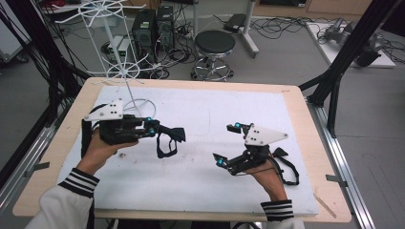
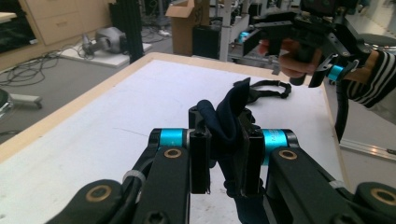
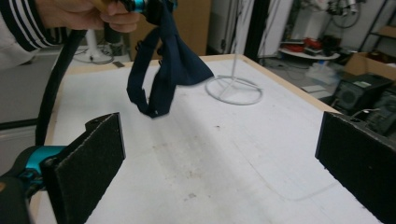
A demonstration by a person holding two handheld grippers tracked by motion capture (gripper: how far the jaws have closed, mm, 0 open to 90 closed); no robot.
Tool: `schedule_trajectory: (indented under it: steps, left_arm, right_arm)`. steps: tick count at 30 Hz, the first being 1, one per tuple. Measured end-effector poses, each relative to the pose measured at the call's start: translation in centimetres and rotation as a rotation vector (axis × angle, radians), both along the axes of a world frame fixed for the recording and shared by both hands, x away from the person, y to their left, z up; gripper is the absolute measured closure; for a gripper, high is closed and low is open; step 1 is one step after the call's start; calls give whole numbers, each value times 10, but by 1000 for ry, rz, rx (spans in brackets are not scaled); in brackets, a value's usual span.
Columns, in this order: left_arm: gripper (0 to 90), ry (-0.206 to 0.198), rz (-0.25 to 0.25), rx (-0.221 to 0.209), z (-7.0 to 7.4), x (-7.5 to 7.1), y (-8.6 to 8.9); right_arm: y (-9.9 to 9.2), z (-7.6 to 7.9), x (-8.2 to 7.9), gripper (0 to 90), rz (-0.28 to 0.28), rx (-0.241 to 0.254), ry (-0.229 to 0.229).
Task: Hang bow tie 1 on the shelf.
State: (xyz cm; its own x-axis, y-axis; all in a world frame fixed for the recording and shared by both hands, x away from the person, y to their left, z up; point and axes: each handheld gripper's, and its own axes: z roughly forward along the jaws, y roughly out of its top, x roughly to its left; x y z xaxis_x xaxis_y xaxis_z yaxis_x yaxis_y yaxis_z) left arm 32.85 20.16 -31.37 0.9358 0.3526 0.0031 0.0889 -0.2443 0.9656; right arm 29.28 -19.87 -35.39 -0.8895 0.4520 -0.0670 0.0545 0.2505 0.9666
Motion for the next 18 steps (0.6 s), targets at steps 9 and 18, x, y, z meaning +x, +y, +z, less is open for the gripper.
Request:
schedule_trajectory:
  steps: [9,18]
  left_arm:
    - [784,-39,59,-14,20,0,19]
    - [784,-61,121,-20,34,6,38]
  right_arm:
    - [-23,-14,-14,7,-82,56,-5]
    - [-39,-30,-27,7,-143,100,-5]
